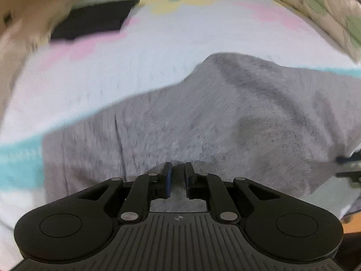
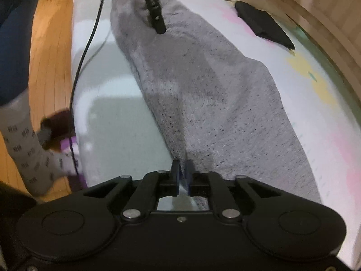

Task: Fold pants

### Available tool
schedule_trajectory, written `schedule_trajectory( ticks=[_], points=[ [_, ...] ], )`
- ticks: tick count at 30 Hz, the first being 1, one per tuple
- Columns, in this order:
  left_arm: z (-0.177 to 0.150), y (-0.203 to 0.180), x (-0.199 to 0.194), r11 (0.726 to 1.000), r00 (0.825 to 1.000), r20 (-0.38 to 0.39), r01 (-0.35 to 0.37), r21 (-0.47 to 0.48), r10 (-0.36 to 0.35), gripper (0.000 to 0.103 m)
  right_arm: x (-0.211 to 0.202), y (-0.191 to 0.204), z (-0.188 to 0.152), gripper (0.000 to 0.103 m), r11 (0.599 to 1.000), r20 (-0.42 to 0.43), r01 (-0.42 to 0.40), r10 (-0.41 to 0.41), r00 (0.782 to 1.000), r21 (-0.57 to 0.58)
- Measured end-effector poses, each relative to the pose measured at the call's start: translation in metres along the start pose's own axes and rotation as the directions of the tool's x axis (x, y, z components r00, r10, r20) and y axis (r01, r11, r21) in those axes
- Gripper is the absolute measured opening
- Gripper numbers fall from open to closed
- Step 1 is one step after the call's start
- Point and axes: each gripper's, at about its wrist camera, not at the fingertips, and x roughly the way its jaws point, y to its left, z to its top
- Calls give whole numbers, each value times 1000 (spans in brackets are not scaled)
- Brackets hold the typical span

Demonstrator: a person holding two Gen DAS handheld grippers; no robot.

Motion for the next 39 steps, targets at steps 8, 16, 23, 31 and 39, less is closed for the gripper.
schedule_trajectory(
  ticks=[8,16,23,31,39],
  points=[
    [19,-87,-9,972,965,123,234,-19,-230,12,-33,-64,-12,53,918,64,-13,-14,998,397],
    [13,-137,28,954,958,-130,273,127,-257,13,-38,-136,-79,53,691,-204,257,-160,966,675],
    [51,-149,1,958,953,102,281,56,-285,13,-84,-215,-153,53,444,-375,415,-179,909,794],
    [71,-224,41,930,939,11,339,142,-344,13,-139,-257,-273,53,34,-433,436,-64,899,899],
    [65,-239,65,921,938,-63,346,178,-340,14,-148,-257,-321,53,-115,-398,389,-61,916,914]
  ],
)
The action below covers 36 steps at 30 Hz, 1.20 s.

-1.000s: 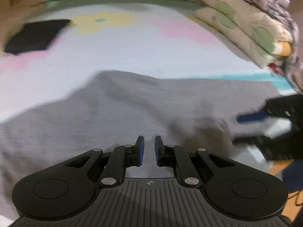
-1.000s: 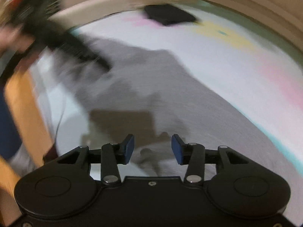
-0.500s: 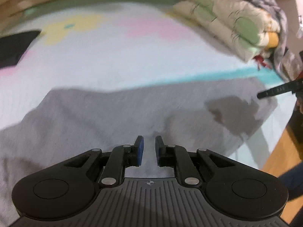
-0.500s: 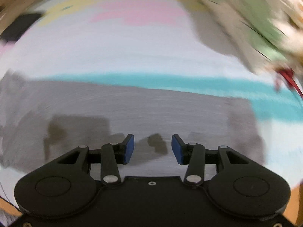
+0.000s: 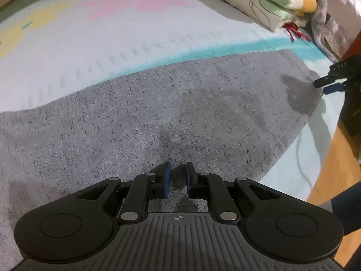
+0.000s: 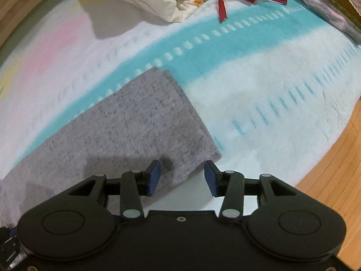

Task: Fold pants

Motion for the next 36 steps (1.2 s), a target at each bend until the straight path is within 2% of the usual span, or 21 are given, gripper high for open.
schedule_trajectory(
  ticks=[6,7,9,10,14,17,20,22,25,26,27,30,36],
  points=[
    [4,-5,-3,1000,1000,0,0,1,0,14,10,5,5,52,999,4,2,-2,1000,42],
    [6,-9,-4,1000,1000,1,-5,8,5,14,9,6,4,47,999,15,5,-5,1000,48],
    [7,-12,-8,1000,1000,17,-19,25,18,14,11,10,6,22,999,32,17,-18,999,37],
    [7,-14,-10,999,999,36,-26,34,24,14,9,14,4,18,1000,42,19,-20,999,20],
    [9,-19,-18,998,996,89,-9,55,4,14,-20,33,-7,15,994,160,74,-60,985,-78],
    [7,-21,-6,997,999,43,-25,69,22,14,-10,27,-8,14,991,109,113,-105,988,-74],
    [5,-24,-1,995,998,41,-51,87,48,15,12,22,-8,14,988,51,138,-135,990,-66],
    [6,-24,-2,993,998,38,-56,106,52,16,8,21,-7,20,992,66,106,-101,993,-72],
    [6,-20,-1,996,998,39,-48,79,45,16,-8,5,-2,53,1000,100,-9,8,995,4],
    [6,-19,-1,996,998,38,-46,77,43,16,-11,1,0,69,999,109,-42,38,993,30],
    [6,-18,-2,996,998,38,-44,76,41,16,-13,-4,1,76,997,120,-62,55,991,54],
    [4,-17,-3,997,999,39,-37,67,35,16,-8,-15,3,75,994,99,-50,41,994,97],
    [4,-13,-3,998,999,44,-28,52,25,16,9,-34,-4,72,981,26,-108,105,994,164]
  ],
)
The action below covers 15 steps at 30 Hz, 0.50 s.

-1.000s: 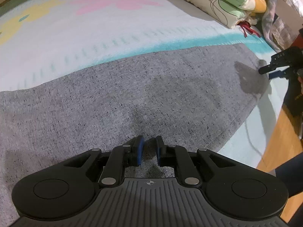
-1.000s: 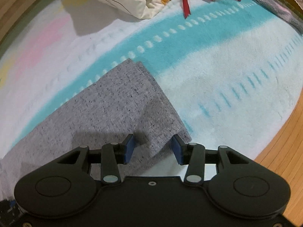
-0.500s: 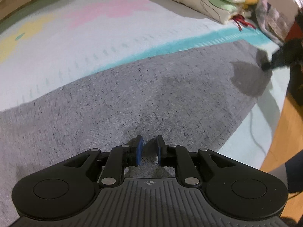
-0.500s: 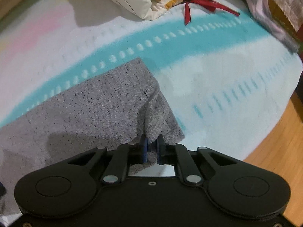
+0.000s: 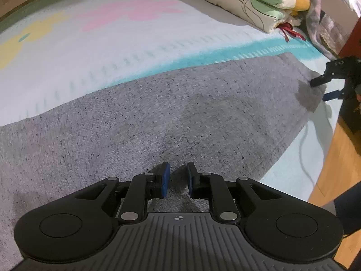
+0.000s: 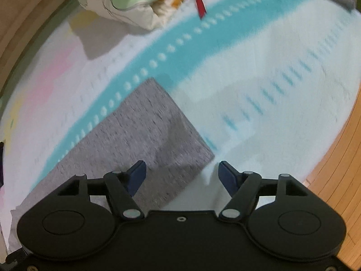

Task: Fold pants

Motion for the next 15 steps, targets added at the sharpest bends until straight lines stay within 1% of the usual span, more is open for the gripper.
schedule_trajectory(
  ticks=[2,4,5,8,11,12,13,14,15],
  points=[
    [0,0,0,1000,1000,1,-1,0,1,16,6,-5,-1,71,999,-5,-20,20,1000,28],
    [0,0,0,1000,1000,4,-3,-2,3,16,7,-7,0,71,998,28,-44,43,999,37],
    [1,-1,0,1000,1000,5,-5,-7,5,16,6,-7,0,71,997,50,-66,65,997,35],
    [4,-3,0,1000,1000,12,-6,-17,6,16,9,-5,3,64,989,85,-148,145,986,27],
    [14,-9,1,999,1000,28,10,-35,-9,16,16,-1,7,64,989,100,-149,147,984,14],
    [18,-13,1,999,999,35,19,-39,-18,16,15,1,8,55,989,105,-148,146,984,6],
    [22,-18,2,999,999,43,26,-40,-24,16,14,3,9,34,990,115,-140,140,984,-8],
    [27,-23,4,999,998,51,26,-38,-24,16,14,5,10,22,992,109,-123,123,986,-14],
    [32,-29,6,999,998,61,24,-35,-22,16,14,6,11,22,992,106,-127,126,986,0]
  ],
)
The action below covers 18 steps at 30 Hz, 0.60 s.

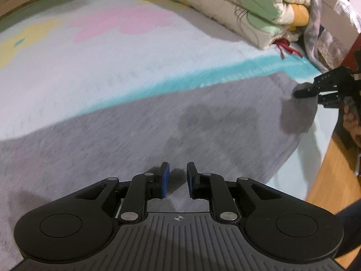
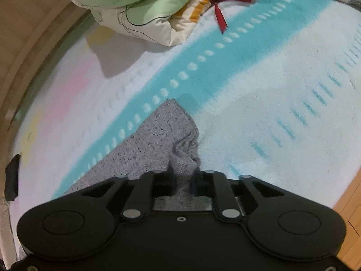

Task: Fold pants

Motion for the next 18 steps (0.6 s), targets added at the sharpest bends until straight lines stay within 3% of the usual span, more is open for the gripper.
schedule_trajectory(
  ticks=[7,11,13,17,18],
  points=[
    [39,-38,33,998,999,46,17,-60,-14,17,-27,27,1,22,998,65,-49,52,997,-44],
    [40,-52,69,996,996,-22,-81,-26,81,17,-41,47,-1,22,992,105,-55,67,992,-113],
    [43,-54,72,995,995,6,-95,-19,95,18,-44,54,-3,22,988,115,-50,67,991,-144],
    [46,-32,59,990,1000,7,-24,-141,26,18,-50,70,-8,22,984,124,-43,65,990,-175],
    [47,-26,54,986,999,19,-33,-164,36,18,-52,78,-11,22,980,132,-44,71,989,-193]
  ],
)
